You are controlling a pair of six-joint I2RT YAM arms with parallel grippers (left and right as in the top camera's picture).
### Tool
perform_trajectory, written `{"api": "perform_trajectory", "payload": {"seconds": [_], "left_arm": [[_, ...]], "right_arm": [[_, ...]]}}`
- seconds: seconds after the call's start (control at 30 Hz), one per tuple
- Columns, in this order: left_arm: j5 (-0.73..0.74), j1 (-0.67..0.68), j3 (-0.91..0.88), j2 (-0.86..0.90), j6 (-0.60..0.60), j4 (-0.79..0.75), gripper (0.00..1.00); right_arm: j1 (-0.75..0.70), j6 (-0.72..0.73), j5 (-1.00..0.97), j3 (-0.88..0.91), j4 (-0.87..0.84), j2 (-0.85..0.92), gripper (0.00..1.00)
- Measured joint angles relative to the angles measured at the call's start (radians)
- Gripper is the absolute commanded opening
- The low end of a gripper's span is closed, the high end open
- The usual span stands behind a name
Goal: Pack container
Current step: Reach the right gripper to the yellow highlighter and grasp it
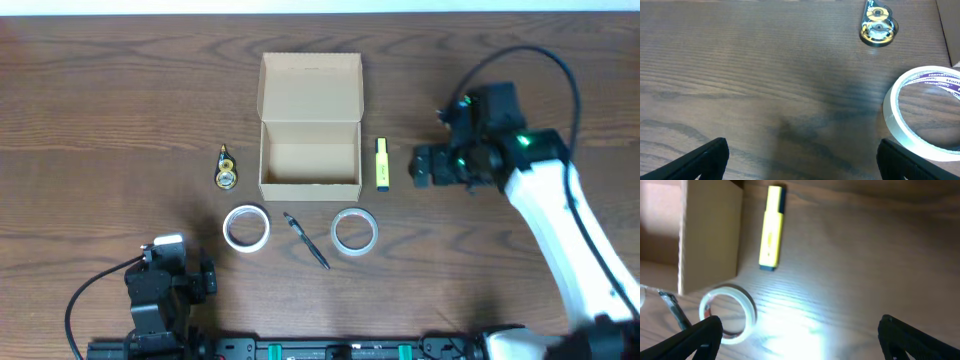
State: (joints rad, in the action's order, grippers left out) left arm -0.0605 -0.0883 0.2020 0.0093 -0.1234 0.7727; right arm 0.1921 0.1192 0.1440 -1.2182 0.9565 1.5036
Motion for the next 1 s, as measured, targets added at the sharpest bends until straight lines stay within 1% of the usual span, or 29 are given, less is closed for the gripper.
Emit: {"api": "perform_trajectory", "payload": {"seconds": [0.13, 0.23, 0.4, 0.5, 0.73, 0.93, 1.0], "left_arm": [[0.000, 0.000, 0.000, 0.000, 0.000, 0.000, 0.95], [0.000, 0.000, 0.000, 0.000, 0.000, 0.000, 0.95], [0.000, 0.000, 0.000, 0.000, 0.000, 0.000, 0.95], [0.000, 0.000, 0.000, 0.000, 0.000, 0.000, 0.95], [0.000, 0.000, 0.000, 0.000, 0.000, 0.000, 0.95], [0.000, 0.000, 0.000, 0.000, 0.000, 0.000, 0.96], [0.000, 0.000, 0.000, 0.000, 0.000, 0.000, 0.96]], "right_arm": [[0.050, 0.013, -0.001, -0.033, -0.028, 0.086, 0.99], [0.089, 0.089, -0.039, -0.035, -0.057, 0.134, 0.99], [0.105, 0.172, -0.049, -0.037, -0.172, 0.189, 0.99], [0.110, 0.216, -0.051, -0.038, -0.199, 0.221, 0.97], [0.113, 0.345, -0.092, -0.038, -0.244, 0.297, 0.97], [0.153, 0.387, -0.104, -0.038, -0.264, 0.366, 0.94], [0.169, 0.394, -0.104, -0.038, -0.270, 0.385, 0.90]]}}
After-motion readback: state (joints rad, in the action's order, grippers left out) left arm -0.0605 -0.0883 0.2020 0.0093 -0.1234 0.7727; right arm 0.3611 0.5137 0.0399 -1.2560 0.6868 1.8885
